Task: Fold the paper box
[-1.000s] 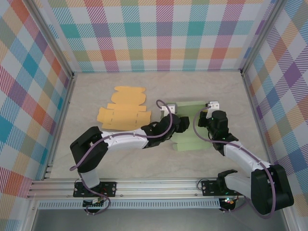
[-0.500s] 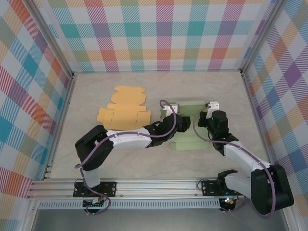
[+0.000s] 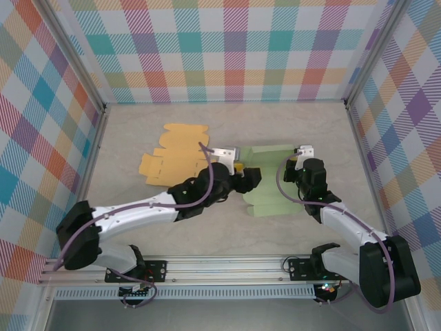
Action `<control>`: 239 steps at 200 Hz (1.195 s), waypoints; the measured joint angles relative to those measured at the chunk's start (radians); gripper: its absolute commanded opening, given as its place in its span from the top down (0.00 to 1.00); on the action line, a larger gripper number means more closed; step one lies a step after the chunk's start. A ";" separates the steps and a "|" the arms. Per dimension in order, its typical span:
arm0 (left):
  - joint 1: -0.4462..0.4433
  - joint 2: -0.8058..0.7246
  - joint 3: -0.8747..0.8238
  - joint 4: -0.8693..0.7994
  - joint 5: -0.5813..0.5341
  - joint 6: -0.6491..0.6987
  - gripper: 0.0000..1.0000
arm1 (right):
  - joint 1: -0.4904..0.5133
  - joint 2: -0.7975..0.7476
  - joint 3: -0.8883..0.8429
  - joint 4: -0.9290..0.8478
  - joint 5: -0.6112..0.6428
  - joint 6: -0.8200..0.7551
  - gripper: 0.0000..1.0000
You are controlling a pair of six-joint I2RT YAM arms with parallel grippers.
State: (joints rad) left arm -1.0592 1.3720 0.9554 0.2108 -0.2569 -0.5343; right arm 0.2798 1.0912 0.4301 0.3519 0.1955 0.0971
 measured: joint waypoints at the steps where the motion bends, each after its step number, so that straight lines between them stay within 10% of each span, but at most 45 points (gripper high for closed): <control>1: 0.000 -0.005 -0.003 -0.001 -0.003 0.001 0.28 | 0.000 0.000 0.000 0.000 0.000 0.000 1.00; 94: 0.162 -0.157 -0.075 -0.220 -0.353 0.031 0.33 | 0.000 0.000 0.000 0.000 -0.014 0.000 1.00; 131: 0.278 -0.073 -0.082 -0.212 -0.347 0.042 0.34 | 0.000 0.000 0.000 -0.001 -0.016 0.000 1.00; 239: 0.259 0.274 -0.049 0.006 -0.056 0.278 0.34 | 0.000 0.000 0.000 -0.001 -0.022 0.000 1.00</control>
State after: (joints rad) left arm -0.7998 1.6459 0.9066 0.2165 -0.3130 -0.2558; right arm 0.2798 1.0912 0.4297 0.3508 0.1738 0.0967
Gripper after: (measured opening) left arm 0.660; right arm 0.077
